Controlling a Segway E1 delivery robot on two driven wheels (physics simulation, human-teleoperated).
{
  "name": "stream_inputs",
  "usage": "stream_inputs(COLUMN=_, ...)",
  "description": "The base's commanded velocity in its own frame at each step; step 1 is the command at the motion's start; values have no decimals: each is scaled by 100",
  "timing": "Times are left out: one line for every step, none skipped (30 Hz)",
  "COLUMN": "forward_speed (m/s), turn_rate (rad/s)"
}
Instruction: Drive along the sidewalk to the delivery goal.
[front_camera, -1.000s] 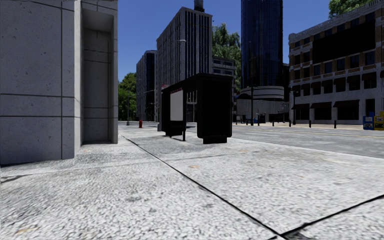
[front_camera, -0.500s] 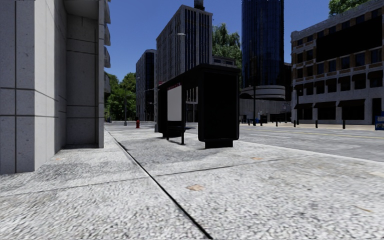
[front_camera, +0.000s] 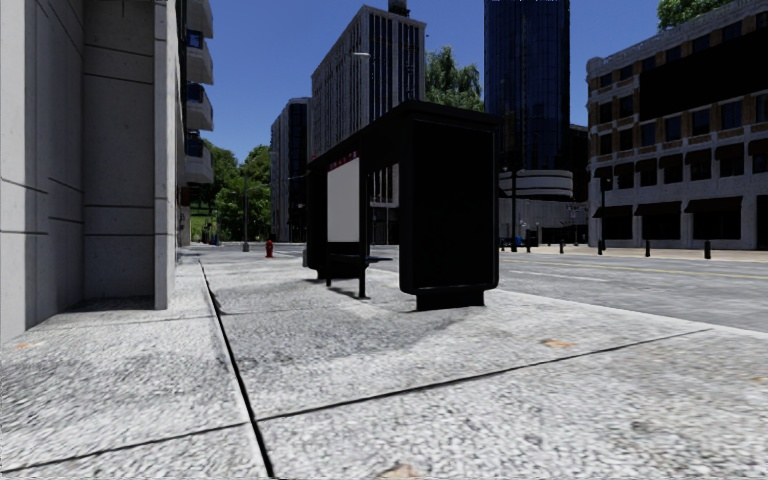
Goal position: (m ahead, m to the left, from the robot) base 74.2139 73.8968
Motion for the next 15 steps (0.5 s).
stream_inputs(forward_speed=200, turn_rate=0)
stream_inputs(forward_speed=200, turn_rate=0)
stream_inputs(forward_speed=200, turn_rate=2)
stream_inputs(forward_speed=200, turn_rate=30)
stream_inputs(forward_speed=200, turn_rate=68)
stream_inputs(forward_speed=200, turn_rate=80)
stream_inputs(forward_speed=200, turn_rate=83)
stream_inputs(forward_speed=200, turn_rate=83)
stream_inputs(forward_speed=200, turn_rate=64)
stream_inputs(forward_speed=200, turn_rate=36)
stream_inputs(forward_speed=200, turn_rate=36)
stream_inputs(forward_speed=200, turn_rate=17)
stream_inputs(forward_speed=200, turn_rate=4)
stream_inputs(forward_speed=200, turn_rate=0)
stream_inputs(forward_speed=200, turn_rate=0)
